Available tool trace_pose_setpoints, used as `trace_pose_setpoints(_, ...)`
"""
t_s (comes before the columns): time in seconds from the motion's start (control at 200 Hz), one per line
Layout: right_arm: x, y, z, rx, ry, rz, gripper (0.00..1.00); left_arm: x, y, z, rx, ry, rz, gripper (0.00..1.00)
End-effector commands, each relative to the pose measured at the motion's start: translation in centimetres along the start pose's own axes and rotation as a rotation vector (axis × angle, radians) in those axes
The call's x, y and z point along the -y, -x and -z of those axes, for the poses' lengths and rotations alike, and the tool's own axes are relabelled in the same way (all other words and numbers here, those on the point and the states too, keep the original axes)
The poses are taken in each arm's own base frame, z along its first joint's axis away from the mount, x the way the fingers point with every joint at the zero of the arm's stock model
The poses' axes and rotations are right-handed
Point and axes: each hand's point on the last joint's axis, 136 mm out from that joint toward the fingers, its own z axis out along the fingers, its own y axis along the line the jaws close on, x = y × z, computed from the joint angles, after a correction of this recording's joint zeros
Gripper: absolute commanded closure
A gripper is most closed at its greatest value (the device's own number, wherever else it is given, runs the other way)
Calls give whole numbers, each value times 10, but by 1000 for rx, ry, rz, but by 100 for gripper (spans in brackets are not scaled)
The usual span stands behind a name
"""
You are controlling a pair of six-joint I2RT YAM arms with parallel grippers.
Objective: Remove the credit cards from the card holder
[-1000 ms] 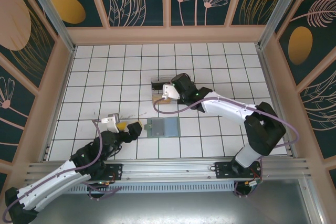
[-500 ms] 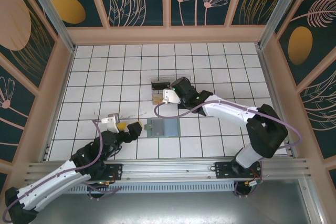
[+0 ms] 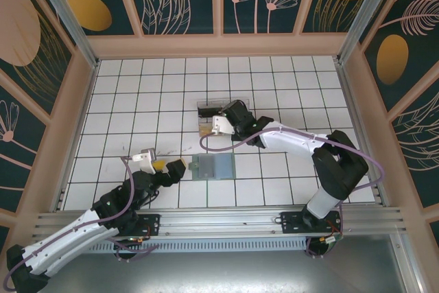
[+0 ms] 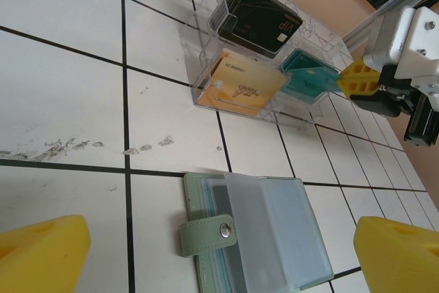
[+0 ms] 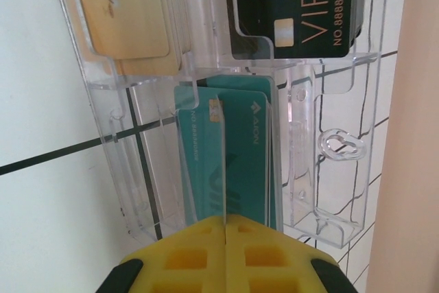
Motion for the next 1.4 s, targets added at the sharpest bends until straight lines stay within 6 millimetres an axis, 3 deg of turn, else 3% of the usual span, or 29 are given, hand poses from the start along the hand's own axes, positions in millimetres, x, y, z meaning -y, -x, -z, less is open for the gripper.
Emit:
trace_pose_setpoints(0.0,16,5,1,9,-31,-17,100,-5,0,-1,10,19,-23,1)
trace_pose_setpoints(0.355,9,4,-7,0,-16,-13,100,-5,0,-1,8,18,-23,1)
trace_pose_setpoints(0.435,9,3,-9,-3,-18,-17,90,-5,0,-1,7,17,-23,1)
trace_pose_setpoints(0.535,10,-2,-12,-14,-24,-33,86,-4,0,-1,7,16,-23,1)
trace_pose_setpoints(0.626,14,-5,-14,-23,-48,-44,73,-4,0,-1,6,16,-23,1)
trace_pose_setpoints(1.021,49,-10,-20,-71,-199,-86,69,-4,0,-1,5,14,-27,1)
trace_pose_setpoints(1.211,64,0,-3,-6,-207,-264,68,-7,-1,-2,9,27,-28,1)
trace_pose_setpoints(1.396,57,1,17,56,-144,-577,72,-10,-3,-3,5,37,-33,1)
